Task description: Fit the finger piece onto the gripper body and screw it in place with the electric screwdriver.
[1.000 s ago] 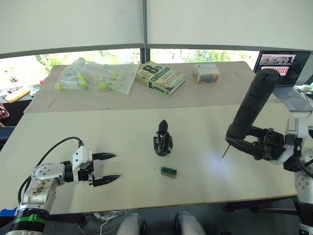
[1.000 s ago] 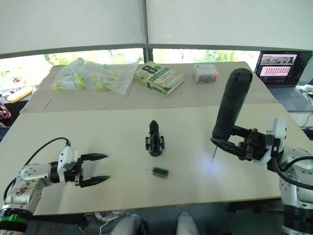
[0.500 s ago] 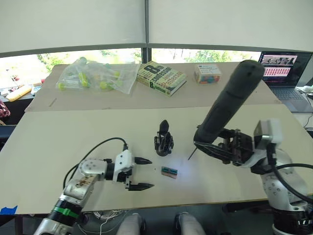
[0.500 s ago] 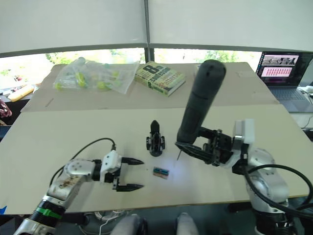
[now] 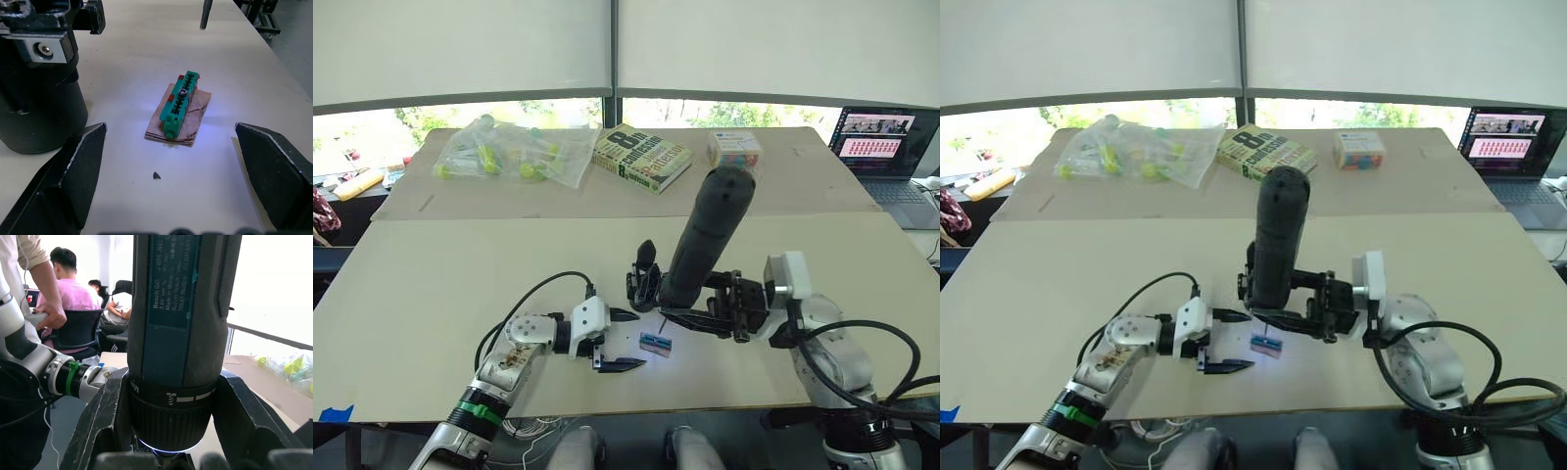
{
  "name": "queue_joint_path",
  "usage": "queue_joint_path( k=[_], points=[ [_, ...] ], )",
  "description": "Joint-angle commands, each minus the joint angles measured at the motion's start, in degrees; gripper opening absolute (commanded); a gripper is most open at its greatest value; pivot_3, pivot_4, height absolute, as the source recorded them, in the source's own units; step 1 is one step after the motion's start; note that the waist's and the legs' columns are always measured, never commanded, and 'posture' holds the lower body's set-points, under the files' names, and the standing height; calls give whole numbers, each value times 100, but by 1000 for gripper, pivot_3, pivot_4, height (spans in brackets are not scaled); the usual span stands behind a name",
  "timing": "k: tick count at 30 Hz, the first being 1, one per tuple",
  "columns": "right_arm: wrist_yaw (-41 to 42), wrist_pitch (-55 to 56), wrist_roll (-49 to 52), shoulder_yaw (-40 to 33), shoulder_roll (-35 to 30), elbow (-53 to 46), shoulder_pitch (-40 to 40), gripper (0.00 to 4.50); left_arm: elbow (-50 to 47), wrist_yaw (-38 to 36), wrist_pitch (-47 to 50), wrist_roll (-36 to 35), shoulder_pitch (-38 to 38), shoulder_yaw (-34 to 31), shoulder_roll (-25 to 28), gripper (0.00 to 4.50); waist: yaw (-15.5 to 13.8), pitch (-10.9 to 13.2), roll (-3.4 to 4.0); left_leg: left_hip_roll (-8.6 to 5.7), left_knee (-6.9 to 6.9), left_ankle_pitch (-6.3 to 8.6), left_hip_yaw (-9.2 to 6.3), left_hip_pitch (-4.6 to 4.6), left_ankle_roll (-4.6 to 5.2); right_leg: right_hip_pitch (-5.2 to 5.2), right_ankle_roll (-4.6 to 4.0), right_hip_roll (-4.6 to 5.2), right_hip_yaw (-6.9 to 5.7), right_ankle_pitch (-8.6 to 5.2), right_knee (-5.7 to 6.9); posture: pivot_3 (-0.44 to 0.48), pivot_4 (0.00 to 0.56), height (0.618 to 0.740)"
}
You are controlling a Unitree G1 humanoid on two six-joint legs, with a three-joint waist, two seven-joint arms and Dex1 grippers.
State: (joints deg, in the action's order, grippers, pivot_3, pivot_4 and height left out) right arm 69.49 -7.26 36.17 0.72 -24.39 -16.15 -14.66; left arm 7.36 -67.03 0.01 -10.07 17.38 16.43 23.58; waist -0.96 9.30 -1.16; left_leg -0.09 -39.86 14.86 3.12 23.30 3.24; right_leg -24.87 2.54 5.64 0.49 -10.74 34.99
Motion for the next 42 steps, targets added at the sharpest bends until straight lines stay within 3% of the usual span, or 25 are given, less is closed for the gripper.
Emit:
queue_joint_path(
  k=[1, 42],
  points=[
    [-50, 251, 42, -39, 106, -53, -114, 1956, 42, -35, 100, 4, -35, 197, -99, 4442, 0, 0, 0, 0, 0, 0, 0, 0, 0, 0, 0, 0, 0, 0, 0, 0, 150, 740],
    [159, 552, -327, 208, 185, 496, -95, 1956, -278, 46, 483, 59, 15, 193, -46, 4442, 20, 0, 0, 0, 0, 0, 0, -4, 0, 1, 1, -2, 0, 1, 4, 0, 150, 740]
  ],
)
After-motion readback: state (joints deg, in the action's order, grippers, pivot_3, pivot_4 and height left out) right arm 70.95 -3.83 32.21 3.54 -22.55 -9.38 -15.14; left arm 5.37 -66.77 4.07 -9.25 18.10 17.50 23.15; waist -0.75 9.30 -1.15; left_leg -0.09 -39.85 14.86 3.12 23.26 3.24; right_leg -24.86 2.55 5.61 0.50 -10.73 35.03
